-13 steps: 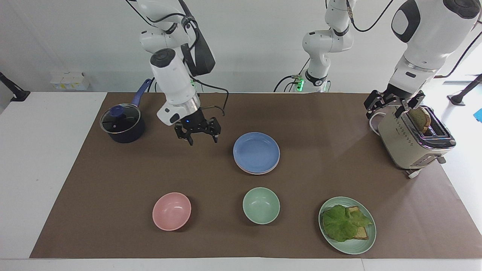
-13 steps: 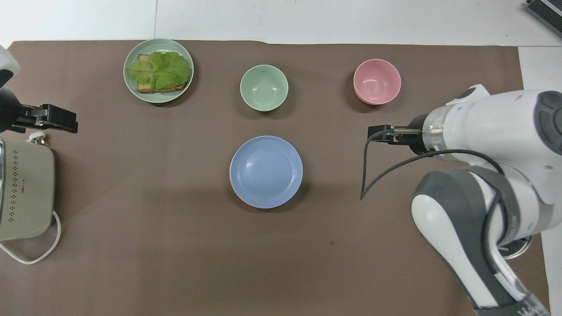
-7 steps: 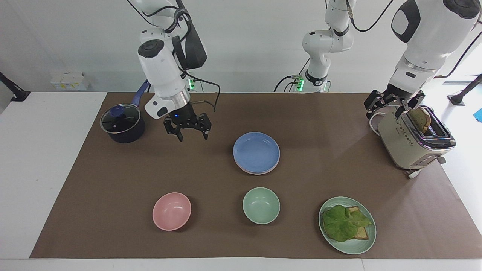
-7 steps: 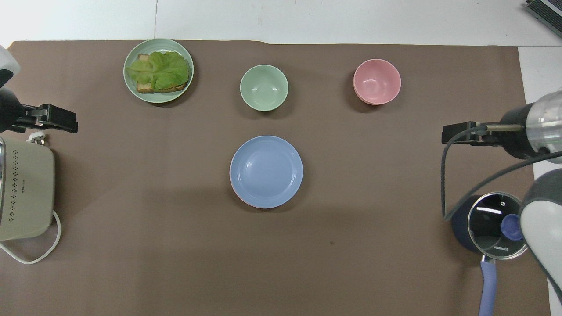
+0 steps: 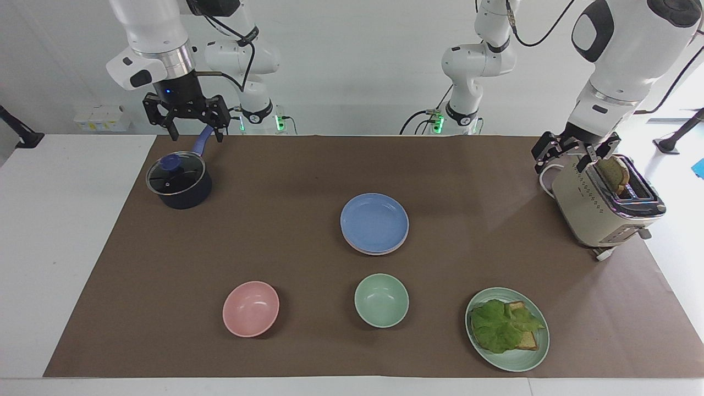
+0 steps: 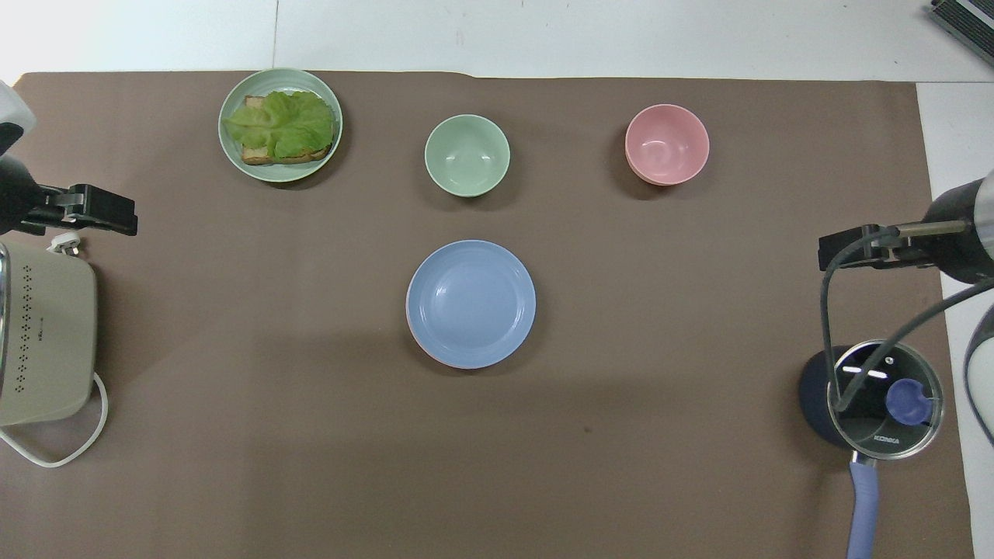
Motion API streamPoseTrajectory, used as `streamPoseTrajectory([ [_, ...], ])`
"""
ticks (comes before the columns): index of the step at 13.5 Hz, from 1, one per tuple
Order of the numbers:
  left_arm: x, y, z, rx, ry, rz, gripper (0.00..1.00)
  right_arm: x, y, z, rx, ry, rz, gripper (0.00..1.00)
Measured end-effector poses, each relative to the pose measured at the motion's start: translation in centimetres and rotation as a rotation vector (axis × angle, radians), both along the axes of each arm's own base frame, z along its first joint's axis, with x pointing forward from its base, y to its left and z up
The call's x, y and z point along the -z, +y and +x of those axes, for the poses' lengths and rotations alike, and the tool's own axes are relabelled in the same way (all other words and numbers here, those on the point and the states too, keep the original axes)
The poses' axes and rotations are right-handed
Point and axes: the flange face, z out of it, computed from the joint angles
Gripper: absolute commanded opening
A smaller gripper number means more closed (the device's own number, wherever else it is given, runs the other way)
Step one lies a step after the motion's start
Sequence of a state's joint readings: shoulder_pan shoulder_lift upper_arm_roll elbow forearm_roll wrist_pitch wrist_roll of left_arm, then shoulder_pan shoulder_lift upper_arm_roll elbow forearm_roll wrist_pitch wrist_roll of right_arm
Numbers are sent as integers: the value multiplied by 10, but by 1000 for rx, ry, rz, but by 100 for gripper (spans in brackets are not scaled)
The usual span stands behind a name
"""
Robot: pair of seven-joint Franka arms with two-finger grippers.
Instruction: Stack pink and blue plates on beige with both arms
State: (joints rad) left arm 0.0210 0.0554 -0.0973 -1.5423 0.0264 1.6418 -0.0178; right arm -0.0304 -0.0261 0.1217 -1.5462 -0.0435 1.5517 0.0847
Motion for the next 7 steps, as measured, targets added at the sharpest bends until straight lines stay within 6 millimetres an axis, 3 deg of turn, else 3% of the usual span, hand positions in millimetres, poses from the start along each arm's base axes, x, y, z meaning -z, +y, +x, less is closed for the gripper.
streamPoseTrajectory([
  [7,0,0,0,0,0,0,100,3,2,-2,0,25,27,100],
])
